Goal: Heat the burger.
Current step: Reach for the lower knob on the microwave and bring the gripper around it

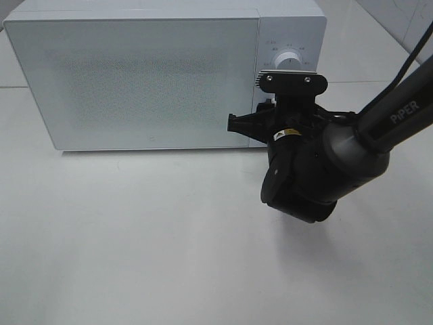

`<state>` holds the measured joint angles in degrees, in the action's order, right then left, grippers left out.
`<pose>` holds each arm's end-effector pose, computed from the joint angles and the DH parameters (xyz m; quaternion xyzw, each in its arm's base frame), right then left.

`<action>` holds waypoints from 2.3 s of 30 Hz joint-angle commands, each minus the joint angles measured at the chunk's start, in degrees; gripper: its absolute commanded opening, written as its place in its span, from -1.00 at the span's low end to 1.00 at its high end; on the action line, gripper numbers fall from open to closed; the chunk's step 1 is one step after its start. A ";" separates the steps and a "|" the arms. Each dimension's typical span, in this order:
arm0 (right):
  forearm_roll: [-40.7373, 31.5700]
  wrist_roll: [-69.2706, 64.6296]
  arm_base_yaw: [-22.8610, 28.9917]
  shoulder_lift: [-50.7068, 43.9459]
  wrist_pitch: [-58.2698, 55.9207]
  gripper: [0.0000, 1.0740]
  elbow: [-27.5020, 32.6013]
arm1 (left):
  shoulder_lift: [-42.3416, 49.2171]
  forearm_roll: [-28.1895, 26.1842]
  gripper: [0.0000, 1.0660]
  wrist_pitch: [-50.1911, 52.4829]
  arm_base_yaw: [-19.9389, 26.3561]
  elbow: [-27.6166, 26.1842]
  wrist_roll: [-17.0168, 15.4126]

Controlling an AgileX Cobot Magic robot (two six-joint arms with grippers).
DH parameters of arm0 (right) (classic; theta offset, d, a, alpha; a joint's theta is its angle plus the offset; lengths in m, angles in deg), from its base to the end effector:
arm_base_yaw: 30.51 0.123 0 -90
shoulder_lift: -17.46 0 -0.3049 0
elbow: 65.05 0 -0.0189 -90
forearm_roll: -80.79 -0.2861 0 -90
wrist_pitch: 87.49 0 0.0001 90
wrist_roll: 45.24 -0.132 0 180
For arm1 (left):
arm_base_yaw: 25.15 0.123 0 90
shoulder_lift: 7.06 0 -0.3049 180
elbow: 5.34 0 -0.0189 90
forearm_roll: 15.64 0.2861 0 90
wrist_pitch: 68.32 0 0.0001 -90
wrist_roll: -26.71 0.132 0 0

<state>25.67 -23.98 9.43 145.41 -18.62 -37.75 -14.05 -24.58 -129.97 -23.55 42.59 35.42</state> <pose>0.3779 0.1847 0.0977 0.0602 0.7405 -0.0666 0.6660 0.0383 -0.0170 0.2820 0.0572 0.8462 -0.0304 0.5290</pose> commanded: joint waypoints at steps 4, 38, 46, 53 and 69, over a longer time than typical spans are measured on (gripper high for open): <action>1.43 -2.01 -0.63 -0.29 10.43 -1.00 -1.03 | 0.97 -0.40 0.83 0.11 0.17 0.06 0.00; 11.17 -54.72 -0.63 -0.29 5.10 -1.00 -1.03 | 0.97 -0.40 0.83 0.11 0.17 0.06 0.00; 13.81 -66.18 -0.63 -0.29 5.39 -1.00 -1.03 | 0.97 -0.40 0.83 0.11 0.17 0.06 0.00; 15.58 -75.80 -0.63 -0.29 6.42 -1.00 -1.03 | 0.97 -0.40 0.83 0.11 0.17 0.06 0.00; 17.88 -99.58 -0.63 -0.29 9.80 -1.00 -0.74 | 0.97 -0.40 0.83 0.11 0.17 0.06 0.00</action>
<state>30.42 -120.01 8.74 145.46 -18.28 -36.37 -14.05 -24.58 -129.97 -23.55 42.59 35.42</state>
